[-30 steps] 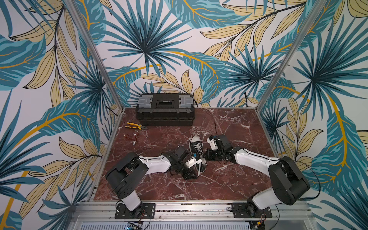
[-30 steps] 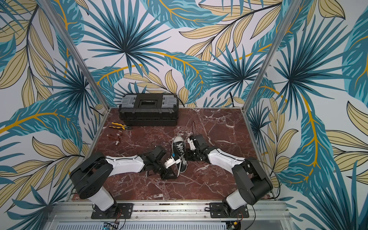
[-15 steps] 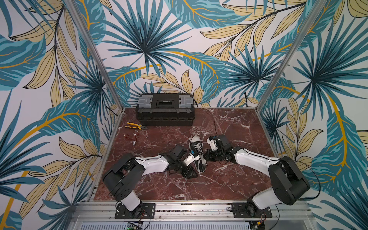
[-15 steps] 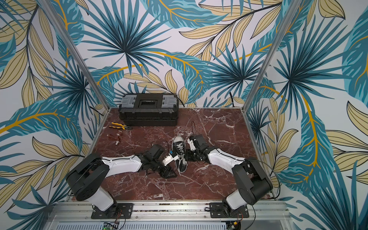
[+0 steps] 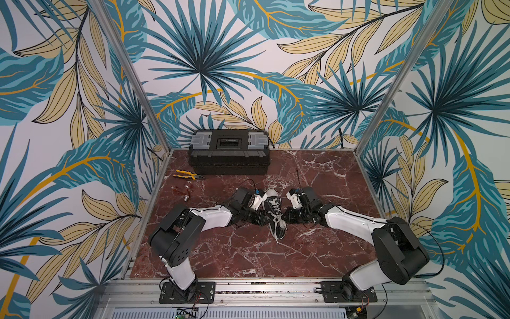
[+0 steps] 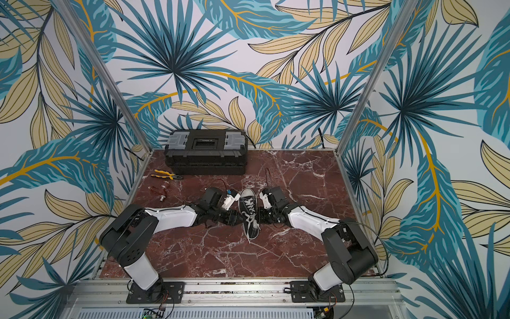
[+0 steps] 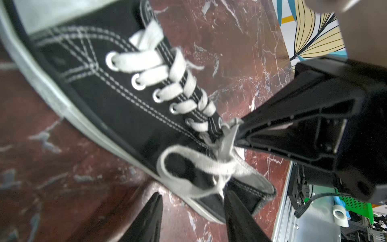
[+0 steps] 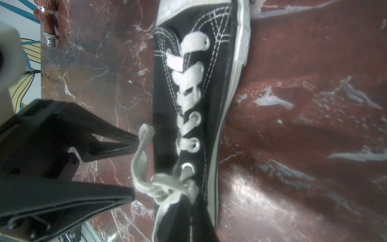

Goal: Tie the shoes
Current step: Tie the shoelace on the shoe.

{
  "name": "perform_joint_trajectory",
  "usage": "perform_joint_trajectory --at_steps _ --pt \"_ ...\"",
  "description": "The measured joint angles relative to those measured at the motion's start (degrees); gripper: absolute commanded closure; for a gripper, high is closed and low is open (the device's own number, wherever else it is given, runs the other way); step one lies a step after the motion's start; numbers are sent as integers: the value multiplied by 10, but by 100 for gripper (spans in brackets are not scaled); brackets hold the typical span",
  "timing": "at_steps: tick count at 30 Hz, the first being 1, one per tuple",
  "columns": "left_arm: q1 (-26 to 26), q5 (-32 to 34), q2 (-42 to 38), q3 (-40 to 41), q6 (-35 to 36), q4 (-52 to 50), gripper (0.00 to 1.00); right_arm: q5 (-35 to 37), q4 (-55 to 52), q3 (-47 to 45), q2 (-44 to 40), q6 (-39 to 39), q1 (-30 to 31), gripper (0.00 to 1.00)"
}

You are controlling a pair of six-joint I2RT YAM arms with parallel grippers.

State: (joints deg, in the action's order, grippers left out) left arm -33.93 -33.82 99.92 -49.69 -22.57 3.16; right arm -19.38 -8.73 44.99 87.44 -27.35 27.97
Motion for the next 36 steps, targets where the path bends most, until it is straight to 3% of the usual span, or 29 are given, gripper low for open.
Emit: perform_joint_trajectory --at_steps 8,20,36 --pt "0 16 15 -43 18 -24 57 -1 0 0 0 0 0 99" --pt "0 30 40 -71 50 -70 58 -2 -1 0 0 0 0 100" --pt "2 31 51 -78 59 -72 99 -2 -2 0 -8 0 0 98"
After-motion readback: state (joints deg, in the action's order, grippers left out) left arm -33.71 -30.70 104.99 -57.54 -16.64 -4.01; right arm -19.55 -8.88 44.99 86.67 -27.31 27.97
